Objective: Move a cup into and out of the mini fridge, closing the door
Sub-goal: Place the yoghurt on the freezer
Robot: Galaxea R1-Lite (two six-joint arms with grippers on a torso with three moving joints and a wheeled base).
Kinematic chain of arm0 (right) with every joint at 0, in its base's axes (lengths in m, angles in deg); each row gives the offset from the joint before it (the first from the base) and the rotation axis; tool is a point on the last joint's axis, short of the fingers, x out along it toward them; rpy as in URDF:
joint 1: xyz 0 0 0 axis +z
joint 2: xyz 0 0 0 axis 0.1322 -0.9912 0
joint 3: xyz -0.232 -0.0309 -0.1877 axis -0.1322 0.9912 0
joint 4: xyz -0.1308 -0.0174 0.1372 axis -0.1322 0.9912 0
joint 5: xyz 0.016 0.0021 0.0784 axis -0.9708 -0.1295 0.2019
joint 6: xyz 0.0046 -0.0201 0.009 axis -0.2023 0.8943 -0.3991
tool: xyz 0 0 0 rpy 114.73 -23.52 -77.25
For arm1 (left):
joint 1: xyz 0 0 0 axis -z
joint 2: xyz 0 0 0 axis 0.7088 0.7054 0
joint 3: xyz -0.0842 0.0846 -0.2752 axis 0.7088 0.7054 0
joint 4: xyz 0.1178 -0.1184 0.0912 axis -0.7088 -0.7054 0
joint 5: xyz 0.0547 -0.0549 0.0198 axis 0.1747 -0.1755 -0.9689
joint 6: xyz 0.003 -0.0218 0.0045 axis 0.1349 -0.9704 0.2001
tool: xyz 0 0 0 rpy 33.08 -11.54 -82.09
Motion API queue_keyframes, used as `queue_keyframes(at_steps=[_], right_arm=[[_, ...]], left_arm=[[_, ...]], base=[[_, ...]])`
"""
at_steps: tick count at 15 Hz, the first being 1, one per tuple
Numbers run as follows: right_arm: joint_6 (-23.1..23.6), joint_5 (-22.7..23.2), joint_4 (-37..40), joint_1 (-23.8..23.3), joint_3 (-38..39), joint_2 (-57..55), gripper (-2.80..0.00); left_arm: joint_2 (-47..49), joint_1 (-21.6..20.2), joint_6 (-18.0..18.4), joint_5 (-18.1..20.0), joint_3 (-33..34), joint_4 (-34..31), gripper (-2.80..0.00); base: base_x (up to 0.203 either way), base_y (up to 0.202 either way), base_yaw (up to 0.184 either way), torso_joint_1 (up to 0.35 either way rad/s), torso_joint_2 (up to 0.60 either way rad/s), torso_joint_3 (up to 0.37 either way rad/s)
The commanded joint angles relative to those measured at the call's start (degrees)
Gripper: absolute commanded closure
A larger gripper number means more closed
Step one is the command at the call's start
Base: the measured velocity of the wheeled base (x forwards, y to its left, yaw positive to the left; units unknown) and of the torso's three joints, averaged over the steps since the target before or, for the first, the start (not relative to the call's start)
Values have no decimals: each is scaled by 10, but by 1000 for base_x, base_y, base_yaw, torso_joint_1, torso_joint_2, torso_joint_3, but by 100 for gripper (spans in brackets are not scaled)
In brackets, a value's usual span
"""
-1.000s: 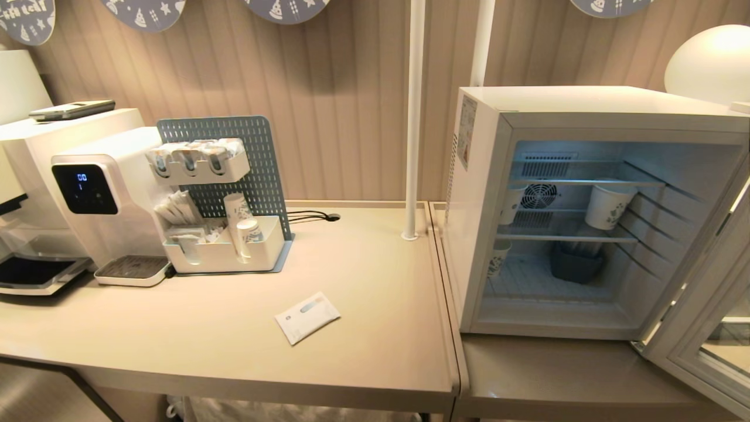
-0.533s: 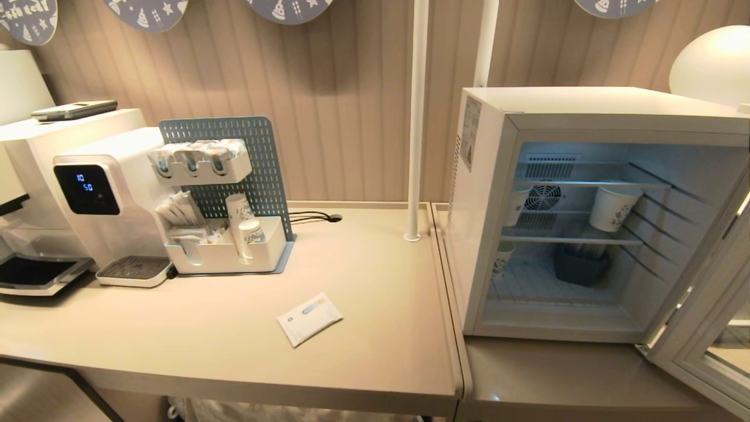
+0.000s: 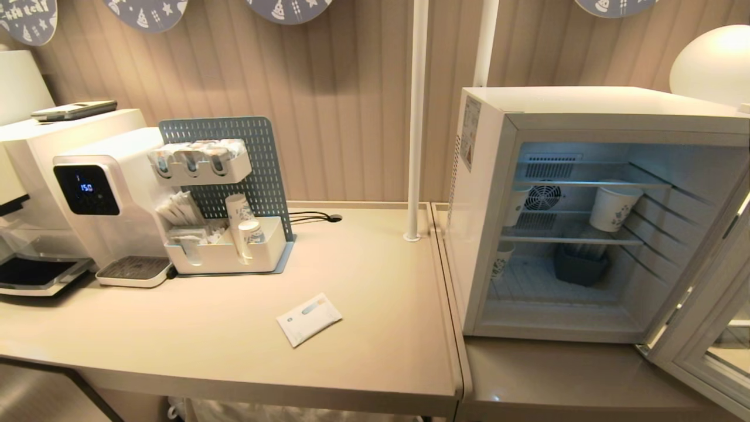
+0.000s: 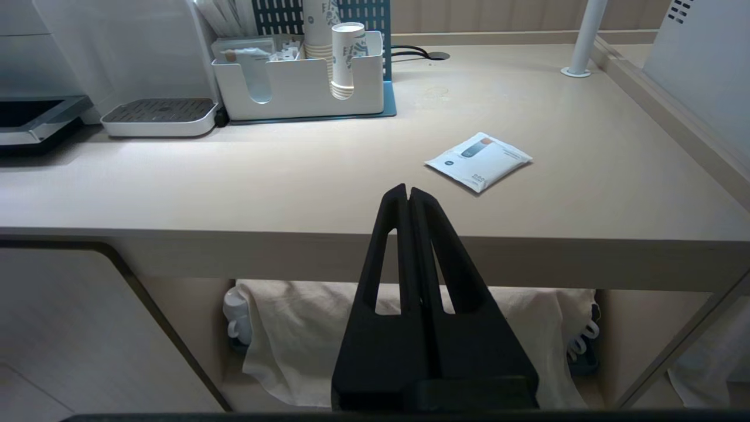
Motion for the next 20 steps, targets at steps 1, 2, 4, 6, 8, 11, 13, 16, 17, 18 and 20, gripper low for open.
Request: queue_keyframes(at_steps=[1,2,4,6,8,11,13,16,17,18,20], right_arm=[[0,0,0,0,0,-2,0],[0,0,0,0,0,-1,0],[0,1,0,0,0,-1,0],[0,1,0,0,0,-1,0],[0,1,0,0,0,-1,0],[0,1,0,0,0,-1,0],[0,1,2,0,0,-2,0],[12,4,11,0,-7,-1,0],[25,12,11,0,-26,-7,0],[30,25,14,0,-66,-27,0],[35,44,27,0,-161,-111,0]], left_arm=[[1,0,2,-1,-2,-7,0],[1,0,3,-1,-2,-8,0],[1,0,3,-1,-3,-8,0],[1,0,3,-1,-2,-7,0],[1,0,3,-1,-2,-6,0],[1,0,3,-1,-2,-6,0],[1,0,2,-1,0,-2,0],[1,0,2,-1,0,-1,0],[1,0,1,0,0,-1,0],[1,0,1,0,0,0,0],[1,0,-2,0,0,0,0]], base=[[0,0,0,0,0,0],[0,0,0,2,3,-90],[0,0,0,6,1,-146],[0,0,0,3,3,-189],[0,0,0,0,4,-191],[0,0,0,3,3,-163],[0,0,0,1,1,-51],[0,0,0,0,0,0],[0,0,0,0,0,0],[0,0,0,0,0,0],[0,0,0,0,0,0]])
